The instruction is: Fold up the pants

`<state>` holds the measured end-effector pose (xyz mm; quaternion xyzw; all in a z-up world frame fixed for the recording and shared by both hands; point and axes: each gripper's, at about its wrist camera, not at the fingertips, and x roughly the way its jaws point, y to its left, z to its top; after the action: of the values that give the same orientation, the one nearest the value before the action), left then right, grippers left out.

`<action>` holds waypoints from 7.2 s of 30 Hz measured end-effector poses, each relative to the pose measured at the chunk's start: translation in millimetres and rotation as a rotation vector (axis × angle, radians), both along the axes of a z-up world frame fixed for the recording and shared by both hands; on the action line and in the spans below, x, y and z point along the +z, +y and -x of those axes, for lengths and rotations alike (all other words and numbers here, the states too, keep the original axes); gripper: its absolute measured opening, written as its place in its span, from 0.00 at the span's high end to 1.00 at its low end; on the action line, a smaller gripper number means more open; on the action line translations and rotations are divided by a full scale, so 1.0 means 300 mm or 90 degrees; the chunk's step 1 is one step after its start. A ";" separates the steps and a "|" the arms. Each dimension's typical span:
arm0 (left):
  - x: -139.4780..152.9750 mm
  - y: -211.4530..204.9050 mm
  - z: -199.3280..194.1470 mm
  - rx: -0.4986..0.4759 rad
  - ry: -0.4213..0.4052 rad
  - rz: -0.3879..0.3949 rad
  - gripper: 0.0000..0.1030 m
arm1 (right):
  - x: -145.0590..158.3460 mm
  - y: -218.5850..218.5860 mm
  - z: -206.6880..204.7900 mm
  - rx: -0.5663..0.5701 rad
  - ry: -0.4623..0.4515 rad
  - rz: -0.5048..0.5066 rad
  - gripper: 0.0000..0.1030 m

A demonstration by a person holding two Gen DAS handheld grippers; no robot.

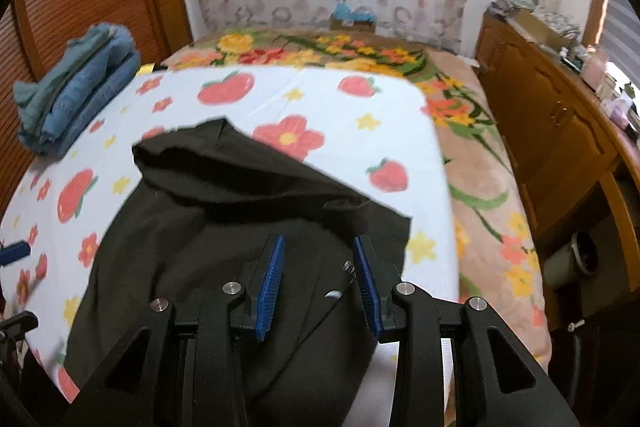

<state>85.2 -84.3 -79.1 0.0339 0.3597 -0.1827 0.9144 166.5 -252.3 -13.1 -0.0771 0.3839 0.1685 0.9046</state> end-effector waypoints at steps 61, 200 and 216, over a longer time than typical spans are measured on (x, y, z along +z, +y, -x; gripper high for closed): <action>-0.006 0.043 -0.187 -0.009 0.013 0.012 0.19 | 0.010 0.200 -0.349 0.123 -0.041 0.079 0.65; -0.078 -0.174 0.003 -0.079 0.089 0.013 0.47 | -0.258 -0.130 0.534 -0.032 -0.045 -0.104 0.87; -0.078 -0.179 0.024 -0.097 0.100 0.062 0.77 | -0.263 -0.114 0.518 -0.024 -0.045 -0.114 0.89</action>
<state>78.2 -138.1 -102.4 0.0022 0.4171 -0.2708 0.8676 11.1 -286.4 -91.9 0.0056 0.3364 0.1826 0.9238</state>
